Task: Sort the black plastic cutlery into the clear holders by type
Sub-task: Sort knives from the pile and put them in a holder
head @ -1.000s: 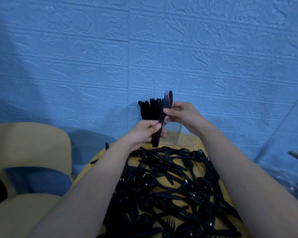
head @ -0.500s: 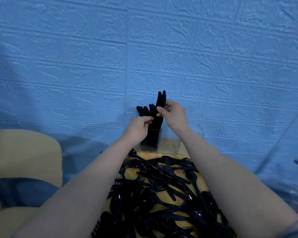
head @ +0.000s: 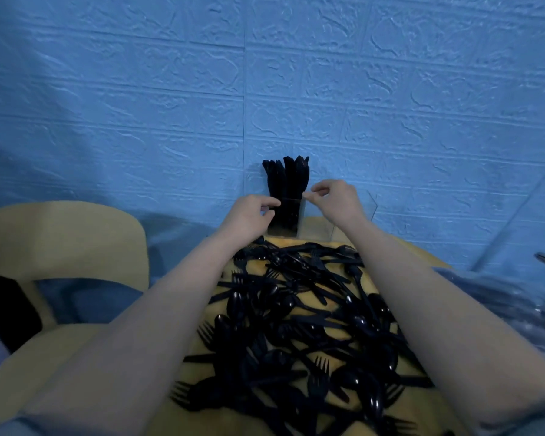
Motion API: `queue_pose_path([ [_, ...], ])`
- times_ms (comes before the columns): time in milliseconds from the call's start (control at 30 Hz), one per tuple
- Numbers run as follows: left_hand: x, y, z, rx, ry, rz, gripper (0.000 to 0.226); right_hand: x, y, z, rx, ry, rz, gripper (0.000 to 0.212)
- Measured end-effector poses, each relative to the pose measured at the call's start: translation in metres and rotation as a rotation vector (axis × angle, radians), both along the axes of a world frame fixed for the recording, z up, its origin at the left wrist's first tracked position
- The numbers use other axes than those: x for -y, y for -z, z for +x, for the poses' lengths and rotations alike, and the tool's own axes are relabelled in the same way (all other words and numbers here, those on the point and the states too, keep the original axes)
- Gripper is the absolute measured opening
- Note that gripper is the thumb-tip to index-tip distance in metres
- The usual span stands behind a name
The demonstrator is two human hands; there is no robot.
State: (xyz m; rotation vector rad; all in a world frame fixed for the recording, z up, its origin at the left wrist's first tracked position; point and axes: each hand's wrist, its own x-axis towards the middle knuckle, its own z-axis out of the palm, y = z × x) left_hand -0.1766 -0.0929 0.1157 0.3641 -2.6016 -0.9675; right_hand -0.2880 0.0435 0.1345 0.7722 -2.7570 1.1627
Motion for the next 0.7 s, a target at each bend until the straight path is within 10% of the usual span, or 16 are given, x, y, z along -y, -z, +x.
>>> queue_pose_path([
  [700, -0.154, 0.052, 0.22, 0.258, 0.033, -0.075, 0.012, -0.191, 0.037, 0.225, 0.054, -0.251, 0.329, 0.011],
])
